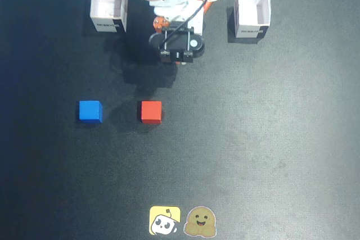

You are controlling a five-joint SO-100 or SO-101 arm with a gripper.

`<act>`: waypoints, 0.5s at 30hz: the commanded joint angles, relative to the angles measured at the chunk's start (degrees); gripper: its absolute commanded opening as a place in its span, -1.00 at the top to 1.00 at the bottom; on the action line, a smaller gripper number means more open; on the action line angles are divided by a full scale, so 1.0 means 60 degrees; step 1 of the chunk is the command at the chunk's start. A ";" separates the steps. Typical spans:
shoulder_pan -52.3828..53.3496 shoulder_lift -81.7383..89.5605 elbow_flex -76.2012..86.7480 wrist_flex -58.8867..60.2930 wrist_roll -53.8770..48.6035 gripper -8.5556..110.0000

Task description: Put the red cube in the right box and the blue cube in the left box.

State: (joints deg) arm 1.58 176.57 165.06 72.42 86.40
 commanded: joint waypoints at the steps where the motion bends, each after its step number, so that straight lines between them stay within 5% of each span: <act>1: 0.0059 0.0103 -0.0073 0.0029 0.0044 0.85; 15: 0.0015 0.0103 -0.0073 0.0029 -0.0029 0.85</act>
State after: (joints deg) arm 1.58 176.57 165.06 72.42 86.40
